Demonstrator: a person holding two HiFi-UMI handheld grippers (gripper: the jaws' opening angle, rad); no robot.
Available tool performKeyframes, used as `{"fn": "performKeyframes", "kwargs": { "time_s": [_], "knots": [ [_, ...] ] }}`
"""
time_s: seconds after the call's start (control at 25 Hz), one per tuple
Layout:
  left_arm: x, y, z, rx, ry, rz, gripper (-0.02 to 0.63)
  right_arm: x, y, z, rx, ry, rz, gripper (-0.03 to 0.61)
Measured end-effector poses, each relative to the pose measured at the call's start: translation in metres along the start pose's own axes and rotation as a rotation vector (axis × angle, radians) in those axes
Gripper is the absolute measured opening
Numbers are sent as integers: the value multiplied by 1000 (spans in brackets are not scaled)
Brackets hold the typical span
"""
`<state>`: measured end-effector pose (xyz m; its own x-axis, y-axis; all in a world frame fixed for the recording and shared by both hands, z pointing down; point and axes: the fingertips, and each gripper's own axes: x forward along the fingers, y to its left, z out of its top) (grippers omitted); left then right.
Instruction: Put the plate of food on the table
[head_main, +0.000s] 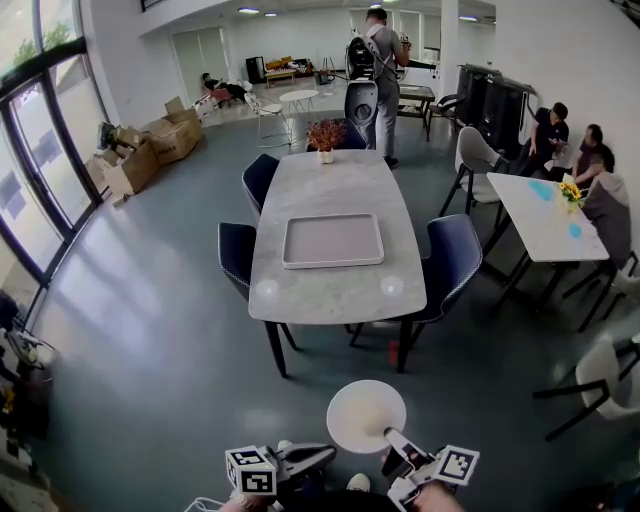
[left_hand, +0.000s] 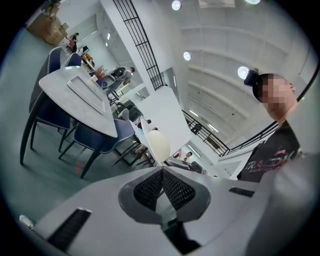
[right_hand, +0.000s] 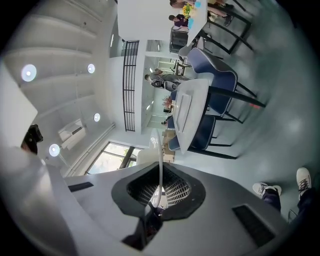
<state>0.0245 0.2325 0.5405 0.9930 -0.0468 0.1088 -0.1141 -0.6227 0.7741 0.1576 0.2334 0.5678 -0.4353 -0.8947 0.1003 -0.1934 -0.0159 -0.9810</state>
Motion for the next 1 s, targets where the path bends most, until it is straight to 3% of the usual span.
{"fn": "performKeyframes", "kwargs": {
  "time_s": [0.76, 1.0],
  "knots": [
    [-6, -3, 4, -9, -14, 2, 5, -1, -5, 0, 34, -3, -33, 18],
    [-19, 12, 10, -24, -33, 12, 5, 20, 3, -1, 40, -7, 14, 18]
  ]
}}
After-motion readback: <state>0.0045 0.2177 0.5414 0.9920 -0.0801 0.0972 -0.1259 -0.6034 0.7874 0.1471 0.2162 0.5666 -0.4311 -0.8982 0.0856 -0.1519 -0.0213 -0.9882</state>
